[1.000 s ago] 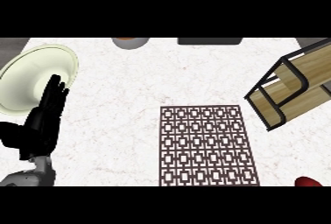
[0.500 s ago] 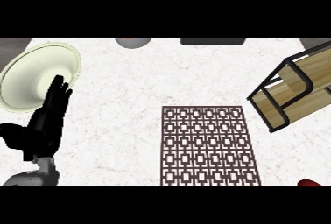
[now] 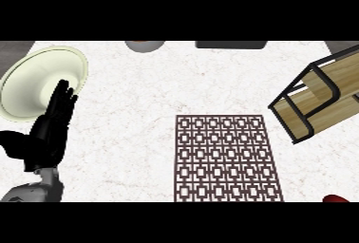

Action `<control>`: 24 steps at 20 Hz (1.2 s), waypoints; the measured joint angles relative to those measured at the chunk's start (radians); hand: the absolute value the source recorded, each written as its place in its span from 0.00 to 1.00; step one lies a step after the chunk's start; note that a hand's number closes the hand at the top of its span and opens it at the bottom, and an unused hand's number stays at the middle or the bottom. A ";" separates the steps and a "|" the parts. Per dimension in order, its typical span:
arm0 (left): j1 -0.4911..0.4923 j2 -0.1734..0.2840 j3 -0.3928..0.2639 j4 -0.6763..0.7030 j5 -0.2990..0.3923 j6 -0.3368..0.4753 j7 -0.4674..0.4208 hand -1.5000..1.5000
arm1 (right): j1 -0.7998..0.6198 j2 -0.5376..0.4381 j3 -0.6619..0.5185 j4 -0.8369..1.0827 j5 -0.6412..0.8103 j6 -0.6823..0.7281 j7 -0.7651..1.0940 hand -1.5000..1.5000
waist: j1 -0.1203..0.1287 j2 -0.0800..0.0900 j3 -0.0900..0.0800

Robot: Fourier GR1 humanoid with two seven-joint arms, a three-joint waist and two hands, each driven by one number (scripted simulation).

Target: Pick the sweet potato from the placemat and place it in the tiered shelf

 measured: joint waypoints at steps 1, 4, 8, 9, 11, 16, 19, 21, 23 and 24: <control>0.003 0.001 0.004 -0.001 0.001 -0.004 -0.001 0.50 | -0.020 0.008 0.006 0.024 0.014 -0.008 -0.012 1.00 | -0.001 0.000 0.000; -0.006 0.000 0.012 0.012 0.001 -0.009 -0.005 0.50 | -0.084 0.033 0.036 0.097 0.068 -0.044 -0.029 1.00 | -0.002 0.000 0.000; -0.008 0.007 0.028 0.019 0.010 -0.020 -0.012 0.50 | -0.139 0.067 0.008 0.203 0.047 -0.050 -0.032 0.00 | -0.001 0.000 0.000; -0.006 0.006 0.025 0.017 0.008 -0.023 -0.010 0.50 | -0.161 0.070 0.009 0.243 0.050 -0.043 -0.041 0.00 | 0.000 0.000 0.000; -0.006 -0.003 0.018 0.012 -0.003 -0.014 -0.007 0.50 | -0.185 0.080 0.016 0.294 0.058 -0.029 -0.054 0.00 | -0.001 0.000 0.000; 0.005 0.000 0.020 -0.020 -0.007 -0.022 0.015 0.50 | -0.256 0.058 0.016 0.419 0.074 0.028 -0.105 0.00 | -0.002 -0.001 0.000; -0.012 -0.008 0.019 -0.007 -0.013 -0.016 0.019 0.50 | -0.282 0.055 0.004 0.481 0.071 0.046 -0.157 0.00 | -0.005 -0.002 0.000; 0.000 -0.013 0.018 -0.014 -0.014 -0.017 0.010 0.50 | -0.306 0.047 -0.011 0.504 0.059 0.065 -0.156 0.00 | -0.005 0.000 0.002; -0.002 -0.013 0.021 -0.019 -0.015 -0.016 0.011 0.50 | -0.327 0.036 -0.037 0.525 0.032 0.093 -0.170 0.00 | -0.004 0.000 0.002; 0.006 -0.015 0.021 -0.016 -0.014 -0.019 0.000 0.50 | -0.337 0.030 -0.051 0.531 0.016 0.110 -0.171 0.00 | -0.004 0.000 0.002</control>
